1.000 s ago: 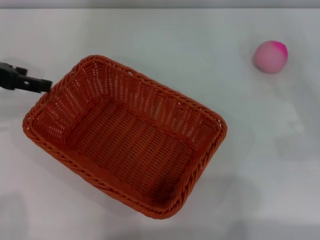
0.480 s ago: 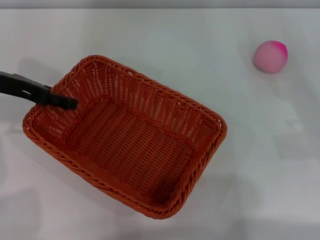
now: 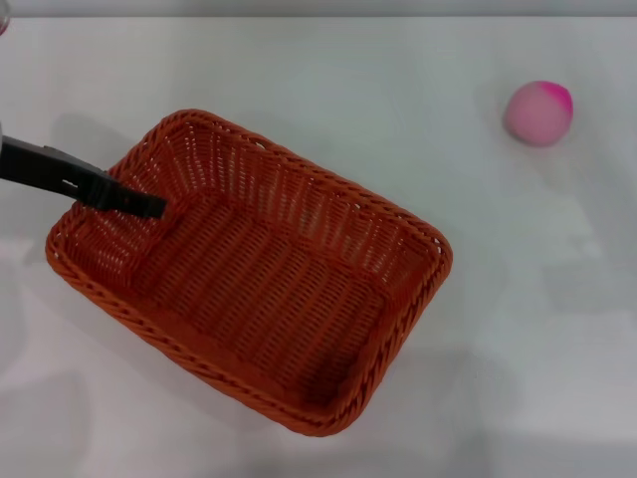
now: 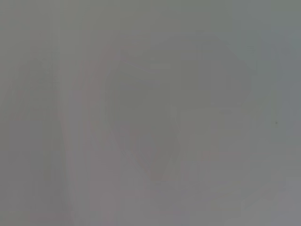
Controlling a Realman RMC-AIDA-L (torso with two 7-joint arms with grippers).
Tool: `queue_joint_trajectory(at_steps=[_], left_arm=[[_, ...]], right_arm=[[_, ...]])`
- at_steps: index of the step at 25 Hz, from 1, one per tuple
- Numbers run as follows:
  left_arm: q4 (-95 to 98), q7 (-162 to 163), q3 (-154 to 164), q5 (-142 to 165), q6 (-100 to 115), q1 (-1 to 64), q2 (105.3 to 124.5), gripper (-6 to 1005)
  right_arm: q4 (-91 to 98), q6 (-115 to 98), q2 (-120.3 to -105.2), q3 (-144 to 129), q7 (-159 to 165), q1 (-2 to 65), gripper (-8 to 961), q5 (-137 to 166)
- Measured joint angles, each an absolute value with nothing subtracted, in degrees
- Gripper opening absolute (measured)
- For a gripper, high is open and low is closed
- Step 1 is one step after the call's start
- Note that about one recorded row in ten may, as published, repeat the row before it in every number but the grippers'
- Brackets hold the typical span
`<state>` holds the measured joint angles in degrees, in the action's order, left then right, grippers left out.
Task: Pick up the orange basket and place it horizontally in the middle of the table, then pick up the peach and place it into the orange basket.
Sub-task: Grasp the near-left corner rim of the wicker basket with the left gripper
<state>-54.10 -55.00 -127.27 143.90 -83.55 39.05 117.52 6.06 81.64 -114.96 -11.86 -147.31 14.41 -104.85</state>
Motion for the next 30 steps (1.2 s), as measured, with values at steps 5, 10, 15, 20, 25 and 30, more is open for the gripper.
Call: queue_joint_trajectory(at_steps=[5, 10, 15, 20, 25, 30], left_arm=[[-54.1, -55.4, -127.3, 144.0, -83.4, 39.2, 117.51, 791], [-54.0, -55.6, -127.3, 144.0, -83.2, 39.4, 117.51, 604], [-53.6, -55.7, -126.9, 144.4, -83.3, 39.8, 117.64, 280], [-53.6, -55.6, -125.4, 144.4, -83.3, 39.8, 117.65, 143], [-53.6, -55.7, -125.2, 144.4, -83.2, 39.8, 117.75, 143], [-53.9, -55.2, -125.3, 144.3, -84.5, 40.1, 117.78, 143]], right_arm=[[6.1, 81.5, -114.96, -11.9, -147.3, 14.4, 858, -104.8], [6.0, 81.5, -115.01, -11.9, -147.3, 14.4, 857, -104.8], [6.0, 81.5, -115.05, -11.9, -147.3, 14.4, 857, -104.9], [6.0, 81.5, -115.05, -11.9, -147.3, 14.4, 858, -104.9], [6.0, 81.5, -115.05, -11.9, -147.3, 14.4, 858, -104.9], [6.0, 81.5, -115.05, -12.0, -147.3, 14.4, 857, -104.9]])
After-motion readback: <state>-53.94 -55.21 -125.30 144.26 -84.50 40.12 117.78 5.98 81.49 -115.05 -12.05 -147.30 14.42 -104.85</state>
